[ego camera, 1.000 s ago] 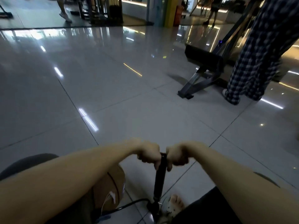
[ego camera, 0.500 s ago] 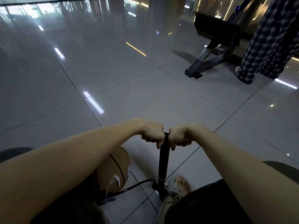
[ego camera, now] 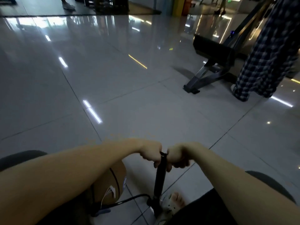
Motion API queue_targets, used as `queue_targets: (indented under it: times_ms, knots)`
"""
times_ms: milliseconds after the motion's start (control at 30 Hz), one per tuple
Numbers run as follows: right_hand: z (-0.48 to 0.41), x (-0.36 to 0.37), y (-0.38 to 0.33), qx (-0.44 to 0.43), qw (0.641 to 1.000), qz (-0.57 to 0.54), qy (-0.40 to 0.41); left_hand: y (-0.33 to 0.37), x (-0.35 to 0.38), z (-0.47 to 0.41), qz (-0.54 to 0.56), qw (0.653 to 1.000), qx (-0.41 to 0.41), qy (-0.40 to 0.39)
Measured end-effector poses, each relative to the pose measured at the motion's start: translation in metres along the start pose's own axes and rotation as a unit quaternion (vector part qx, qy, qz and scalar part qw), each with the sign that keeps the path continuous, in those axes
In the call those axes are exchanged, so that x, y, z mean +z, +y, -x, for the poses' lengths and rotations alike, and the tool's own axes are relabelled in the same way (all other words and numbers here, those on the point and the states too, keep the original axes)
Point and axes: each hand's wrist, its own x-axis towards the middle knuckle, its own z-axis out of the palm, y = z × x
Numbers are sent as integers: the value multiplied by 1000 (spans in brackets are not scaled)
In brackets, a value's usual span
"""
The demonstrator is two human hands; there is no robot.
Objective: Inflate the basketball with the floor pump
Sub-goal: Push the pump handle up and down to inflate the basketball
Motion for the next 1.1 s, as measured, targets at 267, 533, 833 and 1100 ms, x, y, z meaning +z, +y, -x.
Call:
queue_targets:
  times_ms: [267, 533, 833, 1100]
  knots:
    - [103, -84, -7, -69, 993, -58, 73, 41, -123, 63, 51, 999, 1, -1]
    - [-9, -9, -3, -40, 996, 8, 74, -8, -17, -12, 46, 997, -41, -47]
    - [-33, 40, -1, -41, 996, 43, 71, -15, 44, -22, 36, 998, -43, -25]
    - [55, -28, -10, -36, 998, -4, 50, 24, -51, 48, 24, 999, -39, -19]
